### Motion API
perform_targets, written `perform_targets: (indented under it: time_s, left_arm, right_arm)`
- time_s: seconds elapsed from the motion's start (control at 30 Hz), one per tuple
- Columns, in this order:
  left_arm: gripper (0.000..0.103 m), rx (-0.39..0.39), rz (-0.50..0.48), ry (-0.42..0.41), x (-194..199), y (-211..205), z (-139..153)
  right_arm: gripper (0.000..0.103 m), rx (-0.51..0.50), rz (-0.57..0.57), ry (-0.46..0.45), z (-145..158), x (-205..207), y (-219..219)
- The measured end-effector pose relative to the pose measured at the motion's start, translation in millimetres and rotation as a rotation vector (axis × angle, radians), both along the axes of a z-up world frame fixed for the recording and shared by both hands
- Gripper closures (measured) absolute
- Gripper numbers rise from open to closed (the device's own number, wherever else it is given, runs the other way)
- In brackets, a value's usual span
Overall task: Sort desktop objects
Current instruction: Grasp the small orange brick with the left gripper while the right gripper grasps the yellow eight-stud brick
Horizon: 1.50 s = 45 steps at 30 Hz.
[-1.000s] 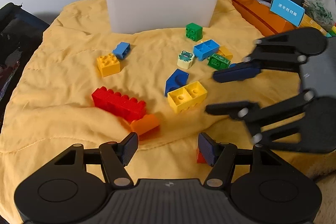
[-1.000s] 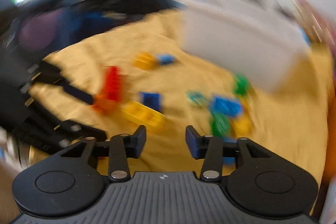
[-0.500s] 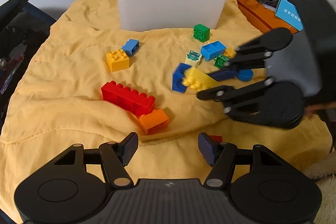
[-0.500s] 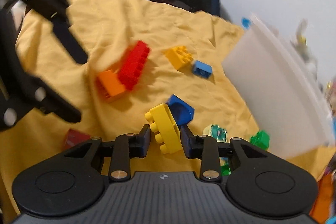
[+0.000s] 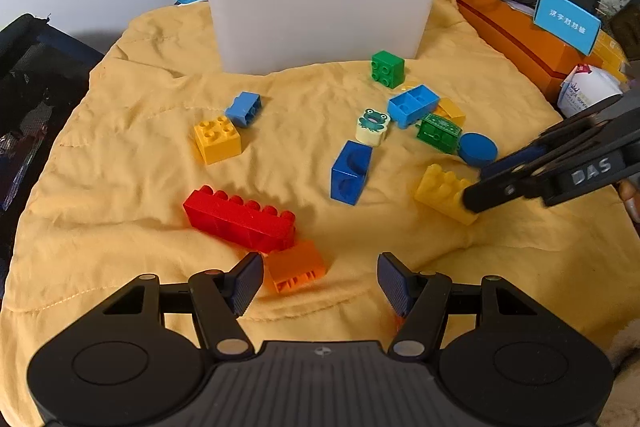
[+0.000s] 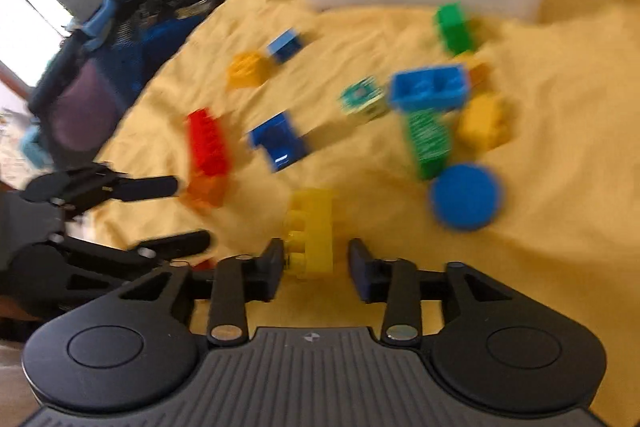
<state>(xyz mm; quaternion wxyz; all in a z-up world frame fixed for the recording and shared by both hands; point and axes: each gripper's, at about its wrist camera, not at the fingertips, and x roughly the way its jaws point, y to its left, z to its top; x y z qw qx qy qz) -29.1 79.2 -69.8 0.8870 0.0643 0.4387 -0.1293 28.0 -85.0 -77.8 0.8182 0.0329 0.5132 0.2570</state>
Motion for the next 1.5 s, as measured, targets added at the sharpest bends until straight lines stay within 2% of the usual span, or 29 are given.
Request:
perform_targets:
  time_s: [0.1,0.2,0.27,0.33,0.43,0.5,0.53,0.6,0.63,0.67,0.7,0.8,0.93,1.07,1.13,1.23,1.33,1.5]
  left_arm:
    - [0.036,-0.009,-0.013,0.027,1,-1,-3]
    - [0.036,-0.120,-0.047,0.078,-3,-3,-2]
    - [0.036,-0.159,-0.101,0.065,-8,-10,3]
    - [0.036,-0.141,-0.133,0.036,-13,-18,7]
    - [0.036,-0.077,-0.051,0.007,-11,-14,9]
    - [0.036,-0.087,0.041,0.018,-5,0,8]
    - [0.036,-0.115,0.090,0.044,1,9,5]
    - [0.038,-0.218,0.141,0.077,10,26,-1]
    - [0.049,-0.255,0.163,0.085,15,31,-5]
    - [0.063,-0.287,0.188,0.102,19,37,-9]
    - [0.068,-0.326,0.202,0.119,21,41,-12]
    - [0.069,-0.445,0.233,0.137,17,51,-15]
    - [0.068,-0.526,0.301,0.168,18,61,-24]
    - [0.068,-0.649,0.377,0.197,18,77,-30]
    - [0.068,-0.606,0.376,0.192,19,77,-30]
    - [0.069,-0.522,0.316,0.172,21,64,-28]
    - [0.069,-0.446,0.230,0.148,21,49,-22]
    - [0.069,-0.275,0.076,0.097,17,13,-16]
  right_arm:
    - [0.058,-0.012,-0.028,-0.039,6,-1,-8]
    - [0.058,-0.003,-0.054,-0.056,8,-3,-17]
    - [0.058,0.004,-0.059,-0.065,10,1,-22]
    - [0.058,0.008,-0.054,-0.074,11,-1,-22]
    - [0.058,0.007,-0.046,-0.094,14,-2,-17]
    - [0.058,0.001,-0.024,-0.124,18,-5,-13]
    - [0.058,-0.002,-0.008,-0.142,20,-8,-11]
    - [0.058,-0.005,0.018,-0.178,24,-12,-6]
    - [0.058,-0.007,0.027,-0.190,26,-13,-3]
    - [0.058,-0.010,0.031,-0.196,26,-14,0]
    - [0.058,-0.011,0.029,-0.197,26,-14,0]
    - [0.058,-0.004,0.023,-0.192,25,-14,1]
    - [0.058,-0.002,0.012,-0.196,26,-17,-2]
    - [0.058,0.003,-0.005,-0.182,24,-18,-5]
    - [0.058,0.004,-0.004,-0.179,24,-19,-5]
    - [0.058,0.004,-0.005,-0.175,22,-20,-4]
    - [0.058,-0.001,-0.005,-0.167,19,-21,-3]
    - [0.058,-0.006,-0.006,-0.176,18,-21,-3]
